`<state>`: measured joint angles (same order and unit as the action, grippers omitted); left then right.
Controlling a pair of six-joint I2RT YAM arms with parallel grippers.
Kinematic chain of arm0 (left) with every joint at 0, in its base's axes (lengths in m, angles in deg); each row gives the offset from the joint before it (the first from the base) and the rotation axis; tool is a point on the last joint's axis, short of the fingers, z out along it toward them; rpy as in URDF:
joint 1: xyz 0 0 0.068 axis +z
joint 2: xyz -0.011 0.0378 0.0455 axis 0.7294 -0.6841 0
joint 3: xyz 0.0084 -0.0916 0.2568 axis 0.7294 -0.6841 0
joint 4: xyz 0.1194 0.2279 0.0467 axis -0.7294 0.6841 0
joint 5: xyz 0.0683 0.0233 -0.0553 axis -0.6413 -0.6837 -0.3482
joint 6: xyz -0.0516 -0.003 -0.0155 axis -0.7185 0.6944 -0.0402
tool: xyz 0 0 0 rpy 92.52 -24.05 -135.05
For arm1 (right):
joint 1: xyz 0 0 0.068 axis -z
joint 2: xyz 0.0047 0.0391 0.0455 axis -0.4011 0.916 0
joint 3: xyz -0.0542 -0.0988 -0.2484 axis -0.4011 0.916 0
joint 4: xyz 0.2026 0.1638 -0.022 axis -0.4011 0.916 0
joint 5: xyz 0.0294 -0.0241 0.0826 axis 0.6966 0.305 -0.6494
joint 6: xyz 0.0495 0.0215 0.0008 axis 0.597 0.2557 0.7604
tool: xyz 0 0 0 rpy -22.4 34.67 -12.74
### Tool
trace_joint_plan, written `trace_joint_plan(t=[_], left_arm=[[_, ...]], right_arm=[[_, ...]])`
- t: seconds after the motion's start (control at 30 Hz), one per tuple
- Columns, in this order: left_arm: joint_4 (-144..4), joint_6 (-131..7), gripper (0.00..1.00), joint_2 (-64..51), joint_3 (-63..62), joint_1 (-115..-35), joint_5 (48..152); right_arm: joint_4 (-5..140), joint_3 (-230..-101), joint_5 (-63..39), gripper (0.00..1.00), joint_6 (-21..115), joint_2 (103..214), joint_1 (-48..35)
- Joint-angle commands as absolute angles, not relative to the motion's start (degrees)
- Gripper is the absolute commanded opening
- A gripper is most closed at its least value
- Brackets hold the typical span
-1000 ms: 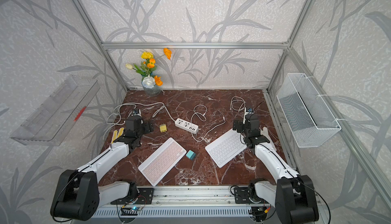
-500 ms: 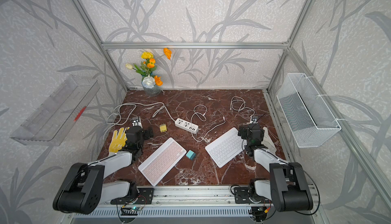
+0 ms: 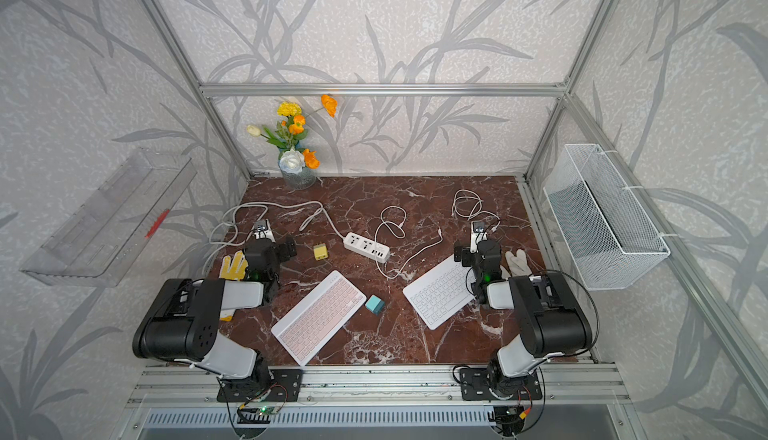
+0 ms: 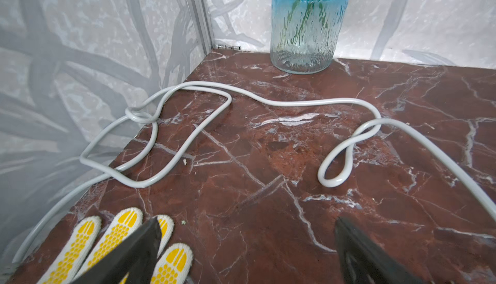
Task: Unplug the wireless keyboard
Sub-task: Reset both arms
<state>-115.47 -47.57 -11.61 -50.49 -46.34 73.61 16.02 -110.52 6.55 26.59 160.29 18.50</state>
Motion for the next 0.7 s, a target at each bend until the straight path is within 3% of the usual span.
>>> trace_joint_plan(t=[0.0, 0.67], left_arm=[[-112.5, -48.6, 0.99, -10.7, -50.0, -46.4, 75.3], [-112.7, -48.5, 0.99, -10.5, -50.2, -46.4, 75.6]], right_arm=[[20.5, -112.0, 4.2, 0.99, 26.7, 158.1, 18.5], [20.7, -112.5, 2.6, 1.0, 25.8, 158.3, 18.4]])
